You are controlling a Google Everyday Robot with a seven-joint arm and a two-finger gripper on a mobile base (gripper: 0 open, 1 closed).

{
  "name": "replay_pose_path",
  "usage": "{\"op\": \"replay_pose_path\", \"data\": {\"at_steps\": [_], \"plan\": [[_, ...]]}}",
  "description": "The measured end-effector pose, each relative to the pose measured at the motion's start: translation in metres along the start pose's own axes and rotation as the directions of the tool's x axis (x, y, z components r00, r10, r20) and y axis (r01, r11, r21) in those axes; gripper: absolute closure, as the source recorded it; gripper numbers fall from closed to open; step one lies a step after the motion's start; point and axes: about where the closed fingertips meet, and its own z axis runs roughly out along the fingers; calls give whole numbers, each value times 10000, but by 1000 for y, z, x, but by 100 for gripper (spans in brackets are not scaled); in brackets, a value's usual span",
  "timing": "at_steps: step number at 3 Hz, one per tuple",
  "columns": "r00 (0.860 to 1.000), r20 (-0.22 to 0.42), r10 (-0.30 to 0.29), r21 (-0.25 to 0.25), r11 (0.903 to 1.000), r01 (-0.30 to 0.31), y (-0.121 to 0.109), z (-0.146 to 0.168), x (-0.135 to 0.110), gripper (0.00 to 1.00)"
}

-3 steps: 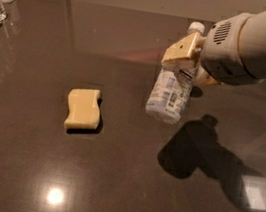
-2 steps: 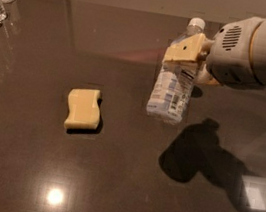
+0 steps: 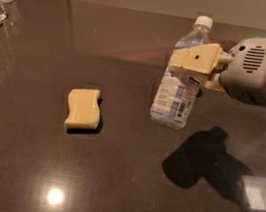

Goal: Place blue plastic bottle upright

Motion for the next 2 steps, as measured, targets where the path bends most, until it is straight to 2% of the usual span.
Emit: {"op": "replay_pose_path", "data": {"at_steps": [1, 2], "plan": [[9978, -414, -520, 847, 9949, 553, 2, -12, 0, 100], [9805, -796, -1798, 1296, 9734, 1890, 9, -19, 3, 100]]}}
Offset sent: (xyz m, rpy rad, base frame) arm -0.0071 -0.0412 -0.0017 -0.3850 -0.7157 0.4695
